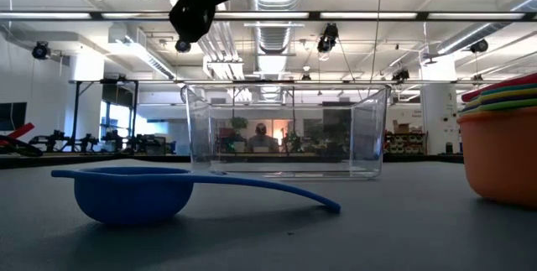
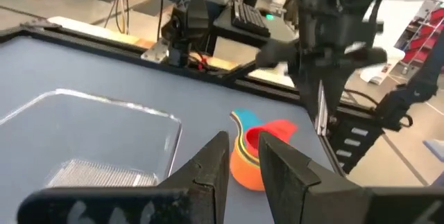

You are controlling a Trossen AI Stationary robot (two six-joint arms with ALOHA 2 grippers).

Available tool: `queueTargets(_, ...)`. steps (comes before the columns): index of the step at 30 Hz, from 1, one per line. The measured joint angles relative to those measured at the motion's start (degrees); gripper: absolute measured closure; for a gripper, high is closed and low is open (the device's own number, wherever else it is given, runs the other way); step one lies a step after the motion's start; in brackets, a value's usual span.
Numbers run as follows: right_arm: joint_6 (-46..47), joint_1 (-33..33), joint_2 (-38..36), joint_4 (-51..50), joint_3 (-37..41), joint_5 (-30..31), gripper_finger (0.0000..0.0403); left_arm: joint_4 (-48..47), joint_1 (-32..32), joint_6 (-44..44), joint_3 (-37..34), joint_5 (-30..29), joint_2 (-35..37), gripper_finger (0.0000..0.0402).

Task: Nest measuring cups in basket
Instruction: Stack the red measuring cup on top of the light blue measuring cup

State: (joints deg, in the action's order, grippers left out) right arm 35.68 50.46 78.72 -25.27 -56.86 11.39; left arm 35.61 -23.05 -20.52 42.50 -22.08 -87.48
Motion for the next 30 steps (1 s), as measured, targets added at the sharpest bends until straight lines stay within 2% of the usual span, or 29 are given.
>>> queueTargets(5, 5.8, 1.7, 3.9, -3.0, 0.0, -0.4, 0.0326, 0.6, 0.0, 0.2, 0.0, -1.4, 0.0, 0.034)
queueTargets(8, 6.2, 1.8, 7.1, -3.2, 0.0, -2.0, 0.0349, 0.8, 0.0, 0.3, 0.0, -1.4, 0.0, 0.034)
queueTargets(14, 7.4, 1.6, 10.5, -5.7, 0.0, -3.4, 0.0372, 0.8, 0.0, 0.3, 0.0, -1.4, -0.8, 0.034)
queueTargets(17, 10.1, 1.5, 9.9, -10.1, 0.0, -2.7, 0.0375, 0.8, 0.0, 0.3, 0.0, -1.4, -2.0, 0.034)
queueTargets(23, 14.6, 1.5, 6.3, -18.9, 0.0, 3.5, 0.0376, 1.5, 0.1, 0.3, 0.0, -1.4, -2.8, 0.034)
queueTargets(30, 14.6, 1.4, 2.3, -21.7, 0.0, 6.5, 0.0376, 1.3, 0.0, 0.3, 0.5, -1.4, -2.8, 0.034)
